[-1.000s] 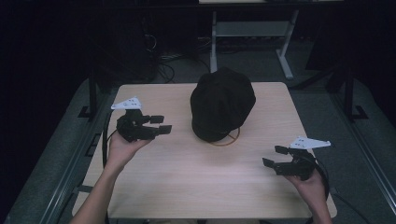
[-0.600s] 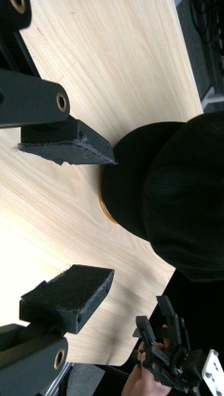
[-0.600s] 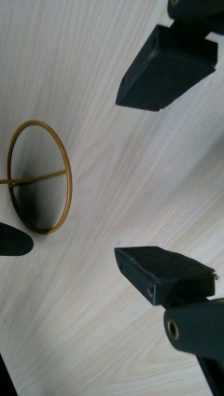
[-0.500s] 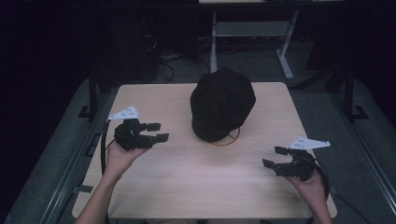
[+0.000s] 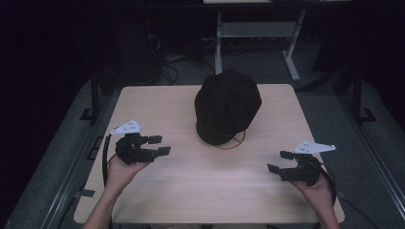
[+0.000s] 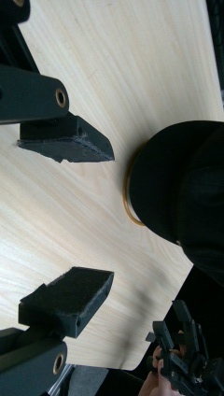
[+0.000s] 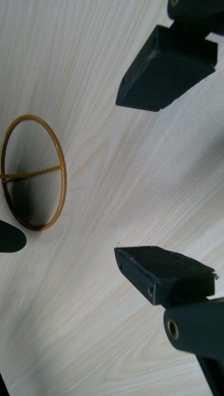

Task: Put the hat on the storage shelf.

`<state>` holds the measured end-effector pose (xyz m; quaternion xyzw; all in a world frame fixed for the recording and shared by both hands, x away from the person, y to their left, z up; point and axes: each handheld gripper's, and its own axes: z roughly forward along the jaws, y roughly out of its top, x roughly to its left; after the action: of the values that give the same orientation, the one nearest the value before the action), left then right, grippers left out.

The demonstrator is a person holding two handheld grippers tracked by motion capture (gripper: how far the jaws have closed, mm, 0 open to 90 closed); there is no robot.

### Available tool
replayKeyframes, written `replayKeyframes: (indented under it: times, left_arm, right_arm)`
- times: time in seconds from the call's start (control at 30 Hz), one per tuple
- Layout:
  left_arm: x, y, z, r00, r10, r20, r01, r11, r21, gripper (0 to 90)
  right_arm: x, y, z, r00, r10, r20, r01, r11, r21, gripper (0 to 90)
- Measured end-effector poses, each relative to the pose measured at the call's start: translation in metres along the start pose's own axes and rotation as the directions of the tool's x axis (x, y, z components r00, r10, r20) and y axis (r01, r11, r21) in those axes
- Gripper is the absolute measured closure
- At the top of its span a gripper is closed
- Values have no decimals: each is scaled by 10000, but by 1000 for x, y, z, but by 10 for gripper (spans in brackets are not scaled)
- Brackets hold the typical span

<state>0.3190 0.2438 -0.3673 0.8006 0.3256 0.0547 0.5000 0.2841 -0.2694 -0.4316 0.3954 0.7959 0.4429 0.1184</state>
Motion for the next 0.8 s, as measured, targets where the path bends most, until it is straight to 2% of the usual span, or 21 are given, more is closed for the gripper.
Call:
replayKeyframes:
  times: [0.27,0.43,0.8]
  left_arm:
    - [-2,-11,-1,9997,2,-256,0,10000,96,337]
    - [-3,-16,-2,9996,68,-261,-64,9999,130,337]
    - [-5,-35,-8,9994,-119,-319,122,9999,108,336]
  right_arm:
    - [2,0,2,9999,-100,-25,100,9998,152,218]
    - [4,0,4,9998,-176,-20,176,9997,197,218]
    - [5,-1,5,9997,-248,-57,249,9994,225,218]
